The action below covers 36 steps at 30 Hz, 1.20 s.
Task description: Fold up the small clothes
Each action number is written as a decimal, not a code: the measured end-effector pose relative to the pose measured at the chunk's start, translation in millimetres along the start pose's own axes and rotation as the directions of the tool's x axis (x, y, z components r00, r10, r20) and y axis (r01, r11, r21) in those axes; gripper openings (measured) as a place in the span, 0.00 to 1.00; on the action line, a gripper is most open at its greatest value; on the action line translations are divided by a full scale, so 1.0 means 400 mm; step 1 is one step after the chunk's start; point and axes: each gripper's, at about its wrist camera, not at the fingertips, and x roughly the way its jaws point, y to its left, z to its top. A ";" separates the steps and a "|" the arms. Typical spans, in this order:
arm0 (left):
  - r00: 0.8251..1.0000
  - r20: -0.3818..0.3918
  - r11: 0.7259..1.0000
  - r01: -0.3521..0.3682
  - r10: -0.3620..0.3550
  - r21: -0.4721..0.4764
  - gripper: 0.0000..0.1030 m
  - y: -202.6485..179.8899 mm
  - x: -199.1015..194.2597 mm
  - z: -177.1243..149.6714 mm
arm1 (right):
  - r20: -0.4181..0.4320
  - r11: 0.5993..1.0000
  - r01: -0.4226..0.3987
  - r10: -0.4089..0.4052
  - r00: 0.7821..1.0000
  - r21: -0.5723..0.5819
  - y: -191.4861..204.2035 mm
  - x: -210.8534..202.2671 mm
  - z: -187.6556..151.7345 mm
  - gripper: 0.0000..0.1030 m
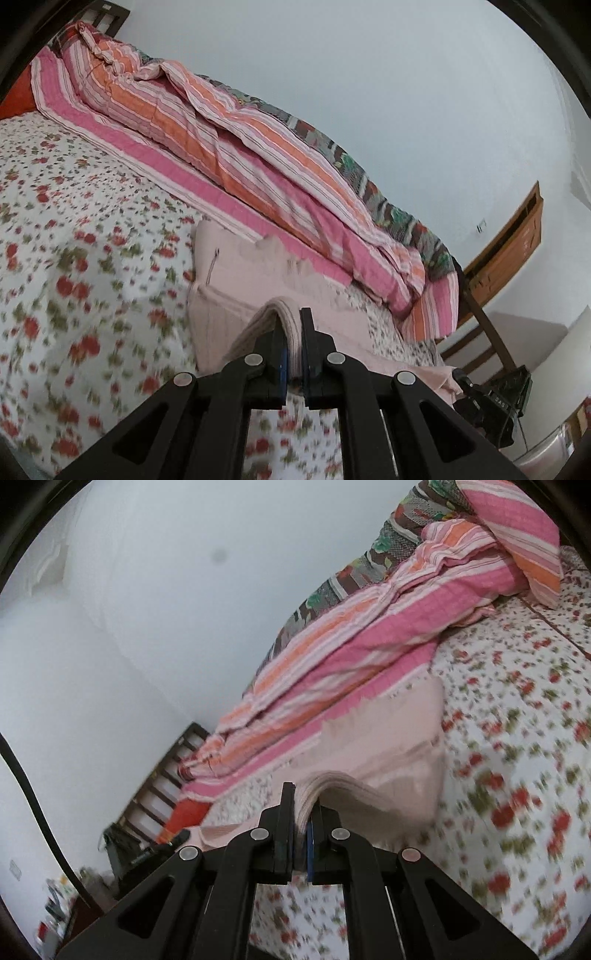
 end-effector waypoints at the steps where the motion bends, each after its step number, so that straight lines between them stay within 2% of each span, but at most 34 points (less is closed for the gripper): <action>1: 1.000 0.001 1.000 -0.004 0.004 -0.010 0.06 0.003 0.016 0.013 | 0.002 1.000 -0.011 0.011 1.000 0.016 -0.008 0.017 0.017 0.05; 4: 1.000 0.002 0.999 -0.001 0.001 -0.042 0.06 0.017 0.073 0.052 | 0.007 0.998 -0.015 0.015 1.000 0.055 -0.036 0.061 0.058 0.05; 11: 0.998 -0.022 0.996 -0.060 0.058 -0.070 0.06 0.055 0.240 0.119 | -0.018 0.990 0.018 -0.015 1.000 0.139 -0.123 0.197 0.131 0.05; 19: 0.989 -0.056 0.987 -0.139 0.135 -0.080 0.06 0.105 0.426 0.176 | -0.082 0.985 0.120 -0.110 0.991 0.122 -0.192 0.363 0.206 0.05; 27: 0.976 -0.121 0.980 -0.190 0.181 -0.062 0.06 0.146 0.559 0.217 | -0.127 0.972 0.199 -0.184 0.975 0.121 -0.261 0.496 0.246 0.05; 29: 0.975 -0.147 0.981 -0.180 0.168 -0.069 0.08 0.155 0.583 0.223 | -0.137 0.969 0.215 -0.198 0.971 0.125 -0.275 0.520 0.254 0.05; 31: 0.976 -0.161 0.984 -0.160 0.145 -0.082 0.19 0.163 0.592 0.227 | -0.165 0.968 0.229 -0.210 0.964 0.107 -0.275 0.545 0.262 0.13; 33: 0.979 -0.143 0.987 -0.154 0.145 -0.054 0.44 0.156 0.583 0.229 | -0.171 0.975 0.219 -0.209 0.963 0.043 -0.255 0.548 0.261 0.36; 35: 0.984 -0.116 0.990 -0.142 0.139 -0.022 0.53 0.142 0.564 0.228 | -0.138 0.970 0.238 -0.243 0.960 -0.048 -0.222 0.534 0.251 0.50; 36: 0.984 -0.111 0.989 -0.144 0.142 -0.012 0.54 0.136 0.557 0.228 | -0.131 0.964 0.253 -0.262 0.956 -0.084 -0.209 0.527 0.244 0.51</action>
